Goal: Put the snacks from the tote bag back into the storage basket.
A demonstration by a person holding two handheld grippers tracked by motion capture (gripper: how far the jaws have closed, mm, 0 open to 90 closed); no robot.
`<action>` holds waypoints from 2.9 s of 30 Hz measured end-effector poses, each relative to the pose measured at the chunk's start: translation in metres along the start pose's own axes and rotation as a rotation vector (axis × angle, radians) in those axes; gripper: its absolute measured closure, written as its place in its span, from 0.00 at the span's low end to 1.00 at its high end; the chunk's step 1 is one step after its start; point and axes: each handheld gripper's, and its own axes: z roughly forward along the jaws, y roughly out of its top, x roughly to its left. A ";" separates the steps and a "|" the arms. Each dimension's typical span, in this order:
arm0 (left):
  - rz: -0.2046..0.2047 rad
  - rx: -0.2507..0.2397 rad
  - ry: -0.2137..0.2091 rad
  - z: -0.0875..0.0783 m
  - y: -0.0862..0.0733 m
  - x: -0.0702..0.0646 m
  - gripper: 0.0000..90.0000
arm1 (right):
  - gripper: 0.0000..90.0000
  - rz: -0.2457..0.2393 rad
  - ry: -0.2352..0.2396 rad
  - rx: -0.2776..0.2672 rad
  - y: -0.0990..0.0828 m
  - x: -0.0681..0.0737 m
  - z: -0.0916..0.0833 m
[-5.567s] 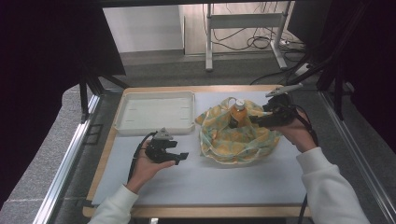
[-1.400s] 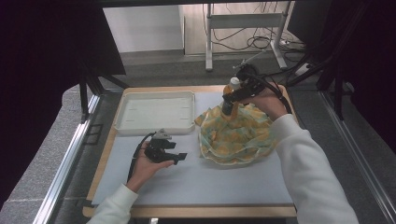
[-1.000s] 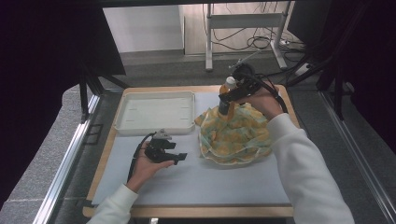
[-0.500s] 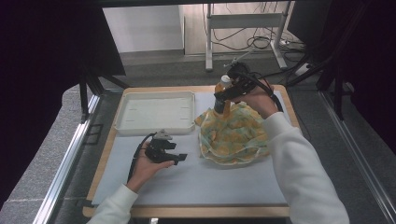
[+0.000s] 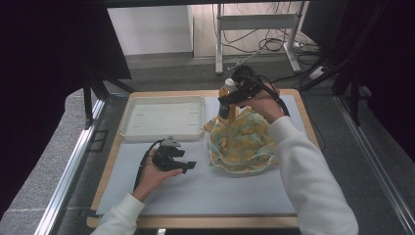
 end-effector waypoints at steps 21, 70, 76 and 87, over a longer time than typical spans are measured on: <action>-0.005 0.001 -0.009 0.001 0.000 0.000 0.33 | 0.34 -0.037 0.039 0.013 0.019 0.018 0.030; 0.014 0.008 -0.016 0.004 0.000 -0.002 0.33 | 0.34 -0.055 0.074 0.056 0.043 0.046 0.105; 0.012 0.005 -0.019 0.005 0.000 -0.003 0.33 | 0.34 -0.060 0.072 0.063 0.043 0.050 0.114; 0.014 0.010 -0.015 0.005 -0.001 -0.003 0.33 | 0.34 -0.053 0.078 0.059 0.047 0.053 0.130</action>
